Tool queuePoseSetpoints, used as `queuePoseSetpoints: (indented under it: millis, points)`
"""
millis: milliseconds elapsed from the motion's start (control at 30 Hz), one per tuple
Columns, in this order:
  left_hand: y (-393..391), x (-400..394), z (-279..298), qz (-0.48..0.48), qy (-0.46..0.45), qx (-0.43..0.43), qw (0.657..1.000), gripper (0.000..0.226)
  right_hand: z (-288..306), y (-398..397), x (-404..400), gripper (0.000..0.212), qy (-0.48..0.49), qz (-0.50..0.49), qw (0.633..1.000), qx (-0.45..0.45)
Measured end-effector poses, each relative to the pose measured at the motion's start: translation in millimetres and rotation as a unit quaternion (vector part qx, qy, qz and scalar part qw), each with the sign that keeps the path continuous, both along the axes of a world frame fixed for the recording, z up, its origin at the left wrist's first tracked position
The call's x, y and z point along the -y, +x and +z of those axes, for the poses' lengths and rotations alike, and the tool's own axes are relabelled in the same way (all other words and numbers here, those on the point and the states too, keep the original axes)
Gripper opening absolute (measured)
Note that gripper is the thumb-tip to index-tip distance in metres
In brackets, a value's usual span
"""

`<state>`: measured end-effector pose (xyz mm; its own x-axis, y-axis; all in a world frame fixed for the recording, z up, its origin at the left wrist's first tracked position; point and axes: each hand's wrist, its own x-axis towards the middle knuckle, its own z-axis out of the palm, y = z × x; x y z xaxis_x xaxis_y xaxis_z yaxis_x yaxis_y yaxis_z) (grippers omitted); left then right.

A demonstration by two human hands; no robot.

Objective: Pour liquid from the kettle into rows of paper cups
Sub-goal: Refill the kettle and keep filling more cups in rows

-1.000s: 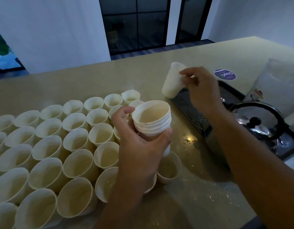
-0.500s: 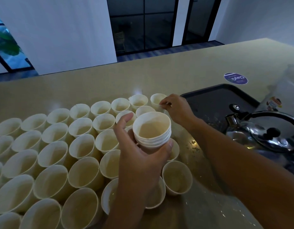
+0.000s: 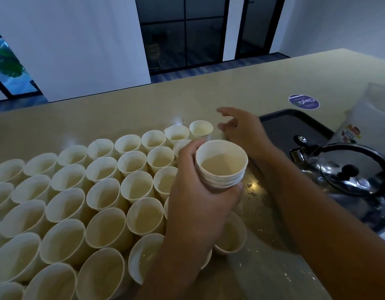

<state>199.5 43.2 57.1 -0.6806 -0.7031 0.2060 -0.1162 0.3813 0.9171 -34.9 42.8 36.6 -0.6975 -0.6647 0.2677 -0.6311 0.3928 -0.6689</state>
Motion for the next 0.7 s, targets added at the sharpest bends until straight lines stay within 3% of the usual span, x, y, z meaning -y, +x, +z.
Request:
queuePoseSetpoints:
  millis: [133, 300, 400, 533, 700]
  points:
    - [-29.3, -4.7, 13.2, -0.032, -0.026, 0.029, 0.999, 0.085, 41.4, 6.7, -76.2, 0.025, -0.031, -0.077, 0.996, -0.029]
    - [-78.3, -8.0, 12.3, -0.09, -0.093, 0.121, 0.984, 0.1, 59.0, -2.7, -157.0, 0.022, -0.004, -0.195, 0.98, -0.039]
    - [-99.8, -14.6, 0.0, -0.141, -0.142, 0.216, 0.956, 0.093, 53.3, -19.3, -189.7, 0.023, 0.054, -0.213, 0.976, 0.01]
    - [-114.9, -24.0, -18.4, -0.19, -0.245, 0.335, 0.89, 0.081, 42.9, -26.8, -220.3, 0.031, 0.107, -0.208, 0.97, 0.061]
    - [-121.1, -31.9, -27.6, -0.227, -0.277, 0.385, 0.851, 0.071, 29.6, -21.0, -241.9, 0.012, 0.052, -0.219, 0.972, 0.069]
